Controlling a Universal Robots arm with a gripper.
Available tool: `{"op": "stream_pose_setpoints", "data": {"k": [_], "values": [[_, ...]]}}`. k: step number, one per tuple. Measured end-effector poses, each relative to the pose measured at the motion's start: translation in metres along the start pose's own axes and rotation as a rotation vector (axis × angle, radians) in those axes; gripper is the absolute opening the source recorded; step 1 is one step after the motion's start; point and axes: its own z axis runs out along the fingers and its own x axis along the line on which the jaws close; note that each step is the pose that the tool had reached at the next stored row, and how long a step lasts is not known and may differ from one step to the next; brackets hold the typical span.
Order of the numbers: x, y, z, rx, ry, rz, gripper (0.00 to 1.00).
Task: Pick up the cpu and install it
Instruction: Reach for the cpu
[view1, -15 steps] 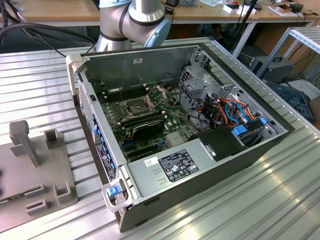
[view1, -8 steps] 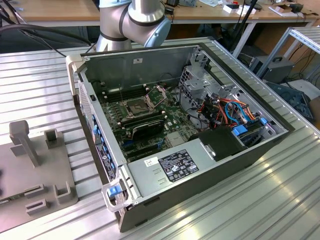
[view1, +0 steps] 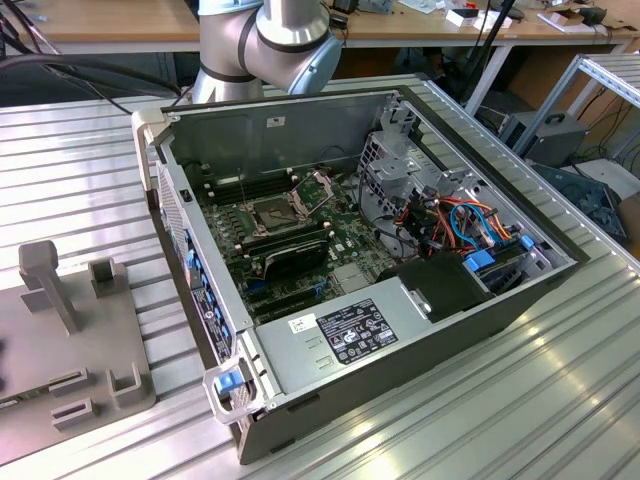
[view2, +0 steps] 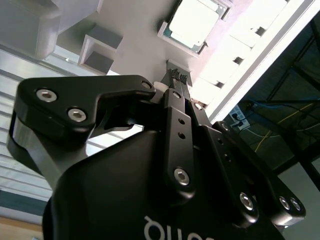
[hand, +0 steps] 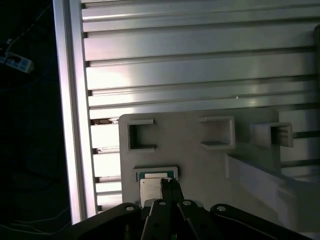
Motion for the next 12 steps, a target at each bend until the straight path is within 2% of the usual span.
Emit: {"op": "stream_pose_setpoints", "data": {"k": [12], "values": [[0.0013,-0.0025,0.0004,0.0003,0.0000,0.000,0.11]]}}
